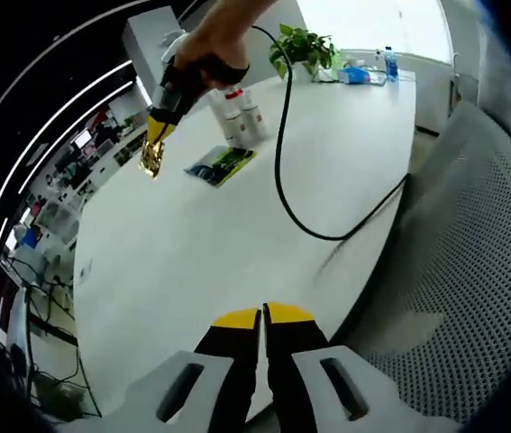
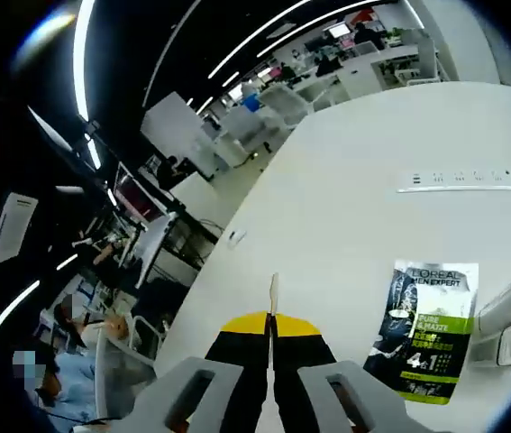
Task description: Arrange the skincare products in the storage area until every visible bottle or jar stands upright without overlapping.
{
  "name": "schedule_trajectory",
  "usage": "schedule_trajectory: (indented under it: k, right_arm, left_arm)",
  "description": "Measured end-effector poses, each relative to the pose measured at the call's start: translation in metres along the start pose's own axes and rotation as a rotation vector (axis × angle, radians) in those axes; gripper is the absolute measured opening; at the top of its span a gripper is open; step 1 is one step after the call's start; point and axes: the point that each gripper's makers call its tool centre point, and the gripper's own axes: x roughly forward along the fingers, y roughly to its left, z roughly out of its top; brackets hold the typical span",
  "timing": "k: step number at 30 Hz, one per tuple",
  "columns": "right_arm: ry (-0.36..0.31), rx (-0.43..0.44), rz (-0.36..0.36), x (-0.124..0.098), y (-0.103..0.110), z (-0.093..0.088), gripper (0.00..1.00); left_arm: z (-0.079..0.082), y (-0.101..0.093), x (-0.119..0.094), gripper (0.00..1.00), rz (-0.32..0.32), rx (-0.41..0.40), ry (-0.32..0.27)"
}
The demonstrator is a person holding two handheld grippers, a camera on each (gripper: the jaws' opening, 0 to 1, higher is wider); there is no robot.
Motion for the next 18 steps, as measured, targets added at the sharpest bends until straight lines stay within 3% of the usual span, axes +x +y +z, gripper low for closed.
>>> schedule_trajectory:
  k: [18]
  right_arm:
    - [0.033, 0.144, -0.080, 0.034, -0.046, 0.004, 0.00]
  left_arm:
    - [-0.011, -0.001, 0.003, 0.00, -0.014, -0.008, 0.045]
